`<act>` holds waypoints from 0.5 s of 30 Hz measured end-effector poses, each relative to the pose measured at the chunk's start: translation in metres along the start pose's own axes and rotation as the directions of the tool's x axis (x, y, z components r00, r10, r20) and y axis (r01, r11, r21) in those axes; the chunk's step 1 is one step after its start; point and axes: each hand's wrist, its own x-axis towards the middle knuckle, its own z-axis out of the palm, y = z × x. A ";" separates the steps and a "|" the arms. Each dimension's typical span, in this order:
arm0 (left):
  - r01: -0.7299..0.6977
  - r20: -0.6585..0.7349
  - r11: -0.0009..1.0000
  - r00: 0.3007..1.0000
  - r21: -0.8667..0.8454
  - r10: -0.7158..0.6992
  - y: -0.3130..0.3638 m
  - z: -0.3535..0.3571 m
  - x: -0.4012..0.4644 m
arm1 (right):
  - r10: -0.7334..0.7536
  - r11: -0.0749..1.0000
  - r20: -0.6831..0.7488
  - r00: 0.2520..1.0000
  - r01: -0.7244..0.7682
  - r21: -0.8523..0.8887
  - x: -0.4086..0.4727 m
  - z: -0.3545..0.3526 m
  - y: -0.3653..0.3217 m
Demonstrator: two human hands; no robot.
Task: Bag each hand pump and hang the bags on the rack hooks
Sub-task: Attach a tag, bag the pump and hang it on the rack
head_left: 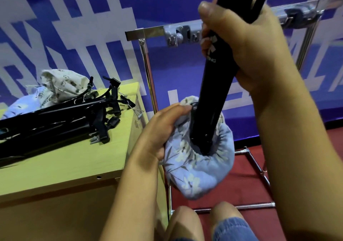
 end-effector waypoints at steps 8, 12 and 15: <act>-0.076 0.004 0.985 0.997 -0.154 0.078 0.016 0.016 -0.002 | 0.166 0.981 -0.209 0.964 -0.182 -0.062 -0.025 0.018 0.042; -0.270 -0.082 0.960 0.961 -0.082 0.263 0.026 0.025 -0.004 | 0.221 0.959 -0.147 0.964 -0.242 -0.145 -0.041 0.019 0.065; -0.350 -0.156 0.894 0.902 0.278 0.402 0.021 0.022 -0.003 | 0.224 0.936 -0.212 0.951 -0.270 -0.225 -0.046 0.021 0.073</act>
